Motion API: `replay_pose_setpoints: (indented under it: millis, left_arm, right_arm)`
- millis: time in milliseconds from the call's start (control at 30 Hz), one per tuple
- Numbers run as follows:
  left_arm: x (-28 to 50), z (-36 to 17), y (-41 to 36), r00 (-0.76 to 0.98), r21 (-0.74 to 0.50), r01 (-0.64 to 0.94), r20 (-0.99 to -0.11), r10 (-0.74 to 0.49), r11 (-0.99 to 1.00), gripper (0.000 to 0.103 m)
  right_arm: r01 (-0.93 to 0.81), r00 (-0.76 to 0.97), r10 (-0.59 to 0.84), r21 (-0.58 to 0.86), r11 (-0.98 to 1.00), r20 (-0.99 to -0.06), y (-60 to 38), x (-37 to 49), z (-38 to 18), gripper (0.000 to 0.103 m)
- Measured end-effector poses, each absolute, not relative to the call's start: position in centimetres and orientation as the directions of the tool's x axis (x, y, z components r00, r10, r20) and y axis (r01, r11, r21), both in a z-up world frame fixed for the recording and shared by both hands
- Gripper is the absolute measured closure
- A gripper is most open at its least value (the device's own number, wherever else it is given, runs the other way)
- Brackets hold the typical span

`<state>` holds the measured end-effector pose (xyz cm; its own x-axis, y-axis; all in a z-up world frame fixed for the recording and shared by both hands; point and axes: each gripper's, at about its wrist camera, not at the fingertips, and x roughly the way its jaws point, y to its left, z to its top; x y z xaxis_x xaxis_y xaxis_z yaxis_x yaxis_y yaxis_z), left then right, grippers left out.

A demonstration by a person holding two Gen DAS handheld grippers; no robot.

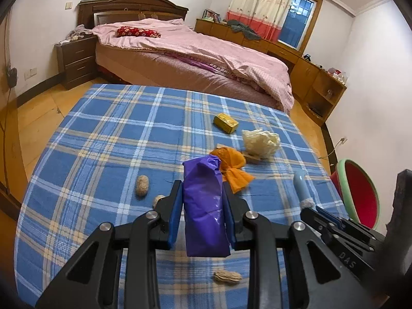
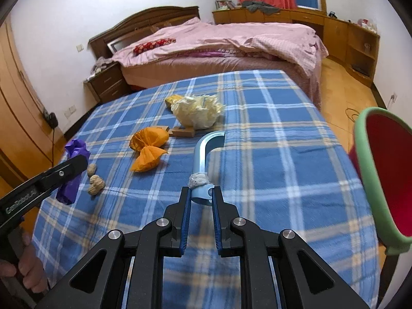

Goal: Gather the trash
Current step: 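Carry both items over the red bucket and open both tools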

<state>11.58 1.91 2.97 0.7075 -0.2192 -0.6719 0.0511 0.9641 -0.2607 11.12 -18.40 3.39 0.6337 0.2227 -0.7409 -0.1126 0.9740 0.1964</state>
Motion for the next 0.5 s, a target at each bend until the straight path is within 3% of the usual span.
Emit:
replay_pose_setpoints:
  millis: [500]
  left_arm:
    - [9.9, 4.8, -1.7, 0.692, -0.274, 0.146, -0.658, -0.296, 0.951, 0.073]
  right_arm:
    - [-0.031, 0.729, 0.192, 0.249, 0.968, -0.657, -23.8, 5.8, 6.8, 0.087]
